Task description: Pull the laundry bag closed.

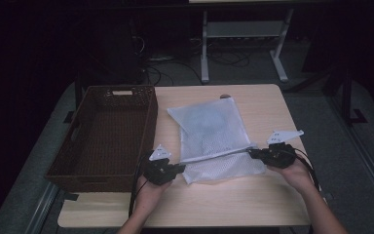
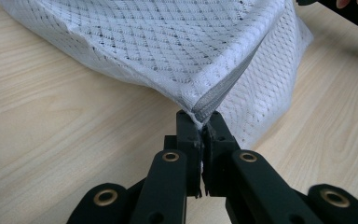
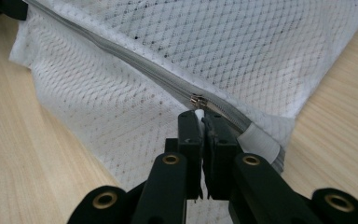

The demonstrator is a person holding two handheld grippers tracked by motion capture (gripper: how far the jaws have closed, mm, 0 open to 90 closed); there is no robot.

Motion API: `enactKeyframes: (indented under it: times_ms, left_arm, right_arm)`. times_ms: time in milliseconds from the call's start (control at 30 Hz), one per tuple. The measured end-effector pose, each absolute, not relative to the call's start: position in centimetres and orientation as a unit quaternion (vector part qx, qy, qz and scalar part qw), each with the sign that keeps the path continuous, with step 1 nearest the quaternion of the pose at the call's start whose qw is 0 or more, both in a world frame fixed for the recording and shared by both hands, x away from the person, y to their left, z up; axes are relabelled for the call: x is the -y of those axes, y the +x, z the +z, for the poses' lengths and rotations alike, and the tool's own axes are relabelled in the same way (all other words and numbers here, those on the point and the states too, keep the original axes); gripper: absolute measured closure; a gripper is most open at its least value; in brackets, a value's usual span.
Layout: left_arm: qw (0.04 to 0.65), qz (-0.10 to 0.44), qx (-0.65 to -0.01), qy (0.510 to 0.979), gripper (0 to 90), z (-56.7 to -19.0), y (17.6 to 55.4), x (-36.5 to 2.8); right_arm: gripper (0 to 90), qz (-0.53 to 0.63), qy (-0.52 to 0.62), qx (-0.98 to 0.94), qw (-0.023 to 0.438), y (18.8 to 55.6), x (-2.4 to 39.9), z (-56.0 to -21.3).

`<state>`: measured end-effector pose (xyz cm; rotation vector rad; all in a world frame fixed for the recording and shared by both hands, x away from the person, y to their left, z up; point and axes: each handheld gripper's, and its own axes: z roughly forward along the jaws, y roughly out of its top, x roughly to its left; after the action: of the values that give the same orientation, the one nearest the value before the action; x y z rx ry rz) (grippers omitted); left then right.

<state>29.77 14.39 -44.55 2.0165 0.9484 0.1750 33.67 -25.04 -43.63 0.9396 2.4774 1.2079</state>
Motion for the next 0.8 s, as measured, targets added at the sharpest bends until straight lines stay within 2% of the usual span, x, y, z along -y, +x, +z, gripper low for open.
enactKeyframes:
  times_ms: [800]
  left_arm:
    - [0.436, 0.074, -0.384, 0.81, 87.6, -44.5, 29.8, -14.4]
  right_arm:
    - [86.4, 0.401, 0.337, -0.841, 0.139, 34.0, 26.3, -43.7]
